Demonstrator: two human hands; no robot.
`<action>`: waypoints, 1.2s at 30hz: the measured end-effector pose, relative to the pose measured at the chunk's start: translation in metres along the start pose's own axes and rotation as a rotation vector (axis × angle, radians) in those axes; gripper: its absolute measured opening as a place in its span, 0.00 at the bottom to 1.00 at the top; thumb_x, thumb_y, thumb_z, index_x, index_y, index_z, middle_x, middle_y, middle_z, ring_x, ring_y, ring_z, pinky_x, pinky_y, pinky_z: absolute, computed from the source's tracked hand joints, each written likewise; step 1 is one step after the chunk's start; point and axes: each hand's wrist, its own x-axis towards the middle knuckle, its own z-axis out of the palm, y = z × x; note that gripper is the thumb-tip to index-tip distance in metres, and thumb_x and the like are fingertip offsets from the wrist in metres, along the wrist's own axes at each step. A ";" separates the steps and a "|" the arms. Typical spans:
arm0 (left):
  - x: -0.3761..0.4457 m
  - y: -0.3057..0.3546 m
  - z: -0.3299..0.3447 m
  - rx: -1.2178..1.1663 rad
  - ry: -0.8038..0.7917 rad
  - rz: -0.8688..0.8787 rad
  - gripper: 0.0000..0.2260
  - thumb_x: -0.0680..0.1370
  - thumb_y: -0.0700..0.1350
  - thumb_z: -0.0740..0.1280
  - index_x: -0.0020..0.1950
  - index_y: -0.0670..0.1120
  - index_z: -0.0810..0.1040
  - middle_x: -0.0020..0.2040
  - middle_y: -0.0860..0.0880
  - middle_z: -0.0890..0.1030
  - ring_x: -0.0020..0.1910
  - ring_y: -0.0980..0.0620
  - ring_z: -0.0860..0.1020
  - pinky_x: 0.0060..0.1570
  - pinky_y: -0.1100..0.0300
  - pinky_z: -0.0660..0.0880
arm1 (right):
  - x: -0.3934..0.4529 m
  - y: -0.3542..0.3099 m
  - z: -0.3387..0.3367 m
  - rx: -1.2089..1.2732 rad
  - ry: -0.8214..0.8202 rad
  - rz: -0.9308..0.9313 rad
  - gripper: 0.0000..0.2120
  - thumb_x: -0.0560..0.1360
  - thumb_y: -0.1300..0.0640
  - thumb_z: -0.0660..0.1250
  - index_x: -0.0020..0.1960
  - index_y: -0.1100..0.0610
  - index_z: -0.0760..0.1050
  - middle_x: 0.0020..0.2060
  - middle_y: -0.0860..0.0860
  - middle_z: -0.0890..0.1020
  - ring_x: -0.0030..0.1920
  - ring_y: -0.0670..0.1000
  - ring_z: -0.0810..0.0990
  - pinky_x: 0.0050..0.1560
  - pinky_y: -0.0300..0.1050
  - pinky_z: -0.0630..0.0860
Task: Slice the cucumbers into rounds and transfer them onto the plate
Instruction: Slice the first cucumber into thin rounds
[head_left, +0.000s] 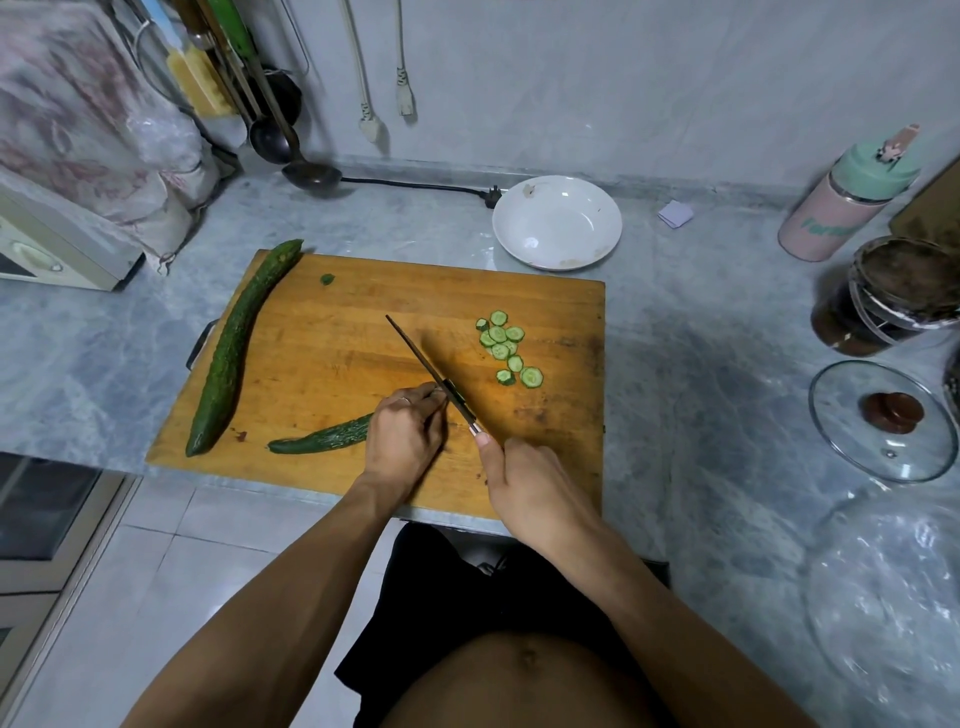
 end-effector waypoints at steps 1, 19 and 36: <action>0.000 -0.001 0.000 -0.002 -0.001 0.011 0.11 0.71 0.35 0.71 0.52 0.42 0.85 0.54 0.44 0.84 0.48 0.43 0.81 0.45 0.57 0.78 | 0.000 -0.001 -0.001 0.007 -0.003 0.002 0.26 0.83 0.39 0.44 0.45 0.55 0.72 0.41 0.52 0.76 0.40 0.50 0.76 0.41 0.48 0.73; 0.001 0.002 -0.006 -0.096 0.050 -0.031 0.09 0.72 0.36 0.73 0.51 0.41 0.85 0.52 0.43 0.85 0.47 0.44 0.83 0.48 0.57 0.78 | 0.009 0.002 0.004 0.025 0.041 -0.026 0.27 0.82 0.38 0.44 0.44 0.55 0.73 0.42 0.55 0.79 0.42 0.56 0.77 0.41 0.50 0.73; 0.000 0.002 -0.003 -0.083 0.040 -0.042 0.08 0.71 0.36 0.72 0.49 0.41 0.86 0.51 0.44 0.85 0.47 0.44 0.82 0.44 0.57 0.78 | 0.023 -0.010 0.010 0.022 0.039 -0.014 0.25 0.83 0.40 0.46 0.41 0.55 0.71 0.35 0.52 0.75 0.36 0.55 0.76 0.36 0.46 0.69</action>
